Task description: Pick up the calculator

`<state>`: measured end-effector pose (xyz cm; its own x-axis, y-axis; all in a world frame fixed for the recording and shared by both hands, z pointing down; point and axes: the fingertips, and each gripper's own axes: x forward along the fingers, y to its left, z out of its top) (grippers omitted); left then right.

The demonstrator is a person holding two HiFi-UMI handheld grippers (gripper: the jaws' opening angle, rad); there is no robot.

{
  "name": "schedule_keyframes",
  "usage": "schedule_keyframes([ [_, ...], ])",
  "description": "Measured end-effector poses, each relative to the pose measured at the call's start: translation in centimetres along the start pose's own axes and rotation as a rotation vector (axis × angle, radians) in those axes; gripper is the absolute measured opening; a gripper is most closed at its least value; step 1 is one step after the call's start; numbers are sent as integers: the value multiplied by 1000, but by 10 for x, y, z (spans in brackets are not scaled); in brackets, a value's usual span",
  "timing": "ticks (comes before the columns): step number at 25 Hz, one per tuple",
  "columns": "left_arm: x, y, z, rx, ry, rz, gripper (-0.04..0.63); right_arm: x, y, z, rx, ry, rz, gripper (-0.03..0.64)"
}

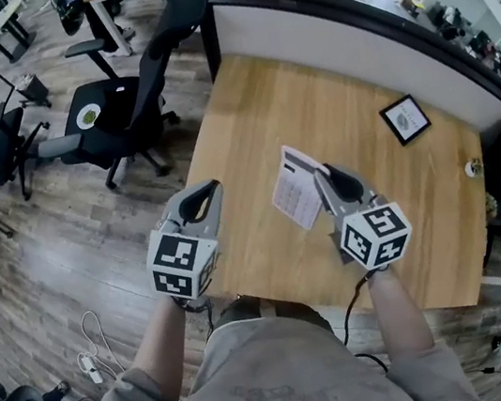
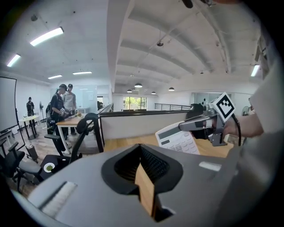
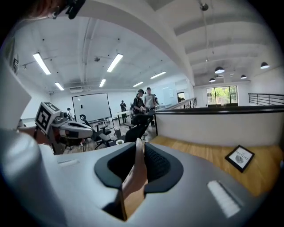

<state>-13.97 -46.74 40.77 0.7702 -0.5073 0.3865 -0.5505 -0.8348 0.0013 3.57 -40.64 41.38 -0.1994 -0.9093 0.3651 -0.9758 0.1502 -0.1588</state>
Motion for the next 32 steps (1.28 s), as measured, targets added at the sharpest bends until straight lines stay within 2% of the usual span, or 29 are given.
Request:
schedule_keyframes([
  [6, -21, -9, 57, 53, -125, -1, 2, -57, 14, 65, -51, -170, -35, 67],
  [9, -35, -16, 87, 52, -189, -16, 2, -84, 20, 89, -70, -236, -62, 66],
  [11, -45, -20, 105, 49, -232, -30, 2, -101, 25, 100, -86, -278, -90, 66],
  [16, -69, -36, 123, 106, -277, -22, 2, -144, 36, 109, -83, -347, -133, 66],
  [20, -79, -50, 122, 106, -280, -38, 2, -172, 36, 107, -65, -354, -152, 66],
  [24, -73, -51, 117, 101, -239, -70, 2, -174, 38, 105, -69, -319, -153, 66],
  [32, -70, -74, 108, 102, -219, -111, 2, -182, 37, 74, -56, -253, -167, 66],
])
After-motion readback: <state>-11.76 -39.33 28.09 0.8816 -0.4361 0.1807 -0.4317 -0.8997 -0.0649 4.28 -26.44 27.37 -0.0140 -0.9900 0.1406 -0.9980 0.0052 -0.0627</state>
